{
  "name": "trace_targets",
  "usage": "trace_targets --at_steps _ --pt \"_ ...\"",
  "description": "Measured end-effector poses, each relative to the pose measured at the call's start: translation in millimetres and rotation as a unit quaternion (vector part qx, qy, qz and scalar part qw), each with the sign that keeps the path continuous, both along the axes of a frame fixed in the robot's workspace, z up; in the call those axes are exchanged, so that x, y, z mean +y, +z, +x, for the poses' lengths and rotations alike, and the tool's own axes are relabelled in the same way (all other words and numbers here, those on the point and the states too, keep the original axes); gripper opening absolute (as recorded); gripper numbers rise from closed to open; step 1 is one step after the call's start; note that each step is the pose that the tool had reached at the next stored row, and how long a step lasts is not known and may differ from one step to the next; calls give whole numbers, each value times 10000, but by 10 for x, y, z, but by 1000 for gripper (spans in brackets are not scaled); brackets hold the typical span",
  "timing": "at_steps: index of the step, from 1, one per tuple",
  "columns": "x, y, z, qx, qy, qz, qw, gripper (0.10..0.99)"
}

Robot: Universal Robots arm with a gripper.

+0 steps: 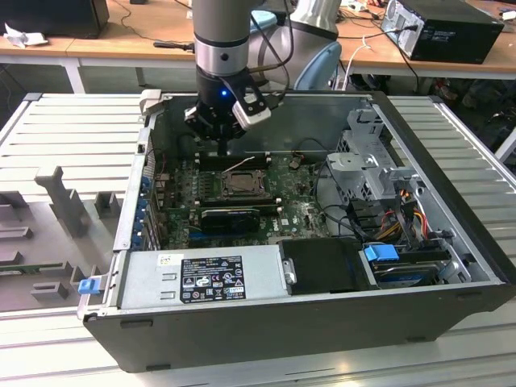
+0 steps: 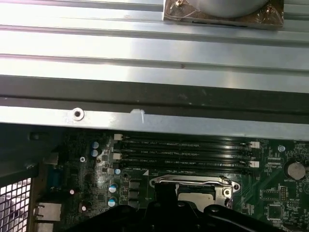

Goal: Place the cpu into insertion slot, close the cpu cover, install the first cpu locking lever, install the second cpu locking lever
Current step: 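Install the first cpu locking lever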

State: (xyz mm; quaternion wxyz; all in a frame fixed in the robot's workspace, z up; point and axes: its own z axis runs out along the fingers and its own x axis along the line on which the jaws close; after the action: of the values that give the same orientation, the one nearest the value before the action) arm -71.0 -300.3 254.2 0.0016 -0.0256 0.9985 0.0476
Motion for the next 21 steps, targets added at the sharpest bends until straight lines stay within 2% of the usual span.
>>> trace_targets --at_steps 5,8,9,15,21 --pt "-3 -9 160 0 1 2 10000 106" --pt "-8 -12 208 0 -1 272 9996 106" --pt "-14 -21 221 1 -4 330 9995 106" --pt "-19 -142 263 0 -14 373 9993 106" --pt "-20 -178 274 0 -13 398 9992 106"
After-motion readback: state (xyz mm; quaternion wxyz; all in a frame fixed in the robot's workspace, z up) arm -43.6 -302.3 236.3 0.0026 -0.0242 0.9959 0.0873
